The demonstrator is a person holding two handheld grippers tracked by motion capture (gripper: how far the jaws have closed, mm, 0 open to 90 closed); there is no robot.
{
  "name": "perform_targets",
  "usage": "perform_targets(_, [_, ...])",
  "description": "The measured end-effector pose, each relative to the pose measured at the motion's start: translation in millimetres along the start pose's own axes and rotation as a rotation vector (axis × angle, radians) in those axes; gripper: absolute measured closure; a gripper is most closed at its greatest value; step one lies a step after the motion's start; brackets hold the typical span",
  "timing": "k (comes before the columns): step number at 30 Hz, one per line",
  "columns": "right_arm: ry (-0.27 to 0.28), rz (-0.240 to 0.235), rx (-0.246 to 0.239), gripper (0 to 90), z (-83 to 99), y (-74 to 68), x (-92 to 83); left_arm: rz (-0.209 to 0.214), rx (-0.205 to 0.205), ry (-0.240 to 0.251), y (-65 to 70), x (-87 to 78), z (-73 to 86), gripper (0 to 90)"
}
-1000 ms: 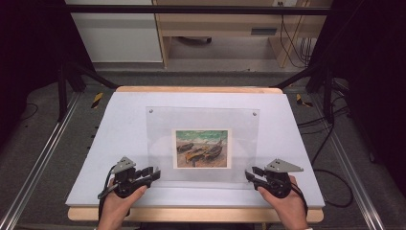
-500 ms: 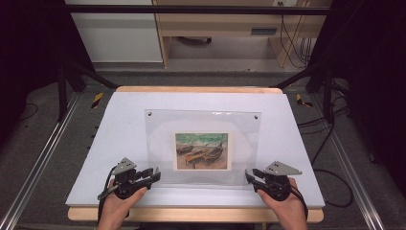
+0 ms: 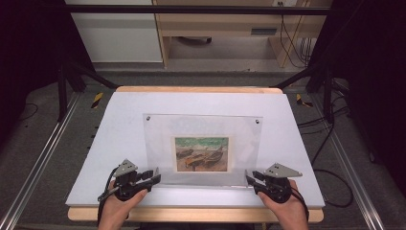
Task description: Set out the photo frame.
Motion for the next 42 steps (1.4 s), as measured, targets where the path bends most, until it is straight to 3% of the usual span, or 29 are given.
perform_targets(24, [-0.03,-0.008,0.011,65.8,9.6,-6.3,0.5,-0.025,0.078,-0.049,7.4,1.4,7.3,52.2])
perform_targets(42, [-0.035,-0.008,0.001,65.7,11.3,-6.0,0.5,-0.033,0.093,-0.057,9.1,2.3,8.0,50.8])
Point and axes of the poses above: each handheld gripper's, and its own axes: x roughly forward along the jaws, z roughly out of its underside, y roughly to its right, the point moved 5 cm from there along x, roughly forward along the jaws, and after that the axes turned 15 degrees about -z, right-handed, at the moved point
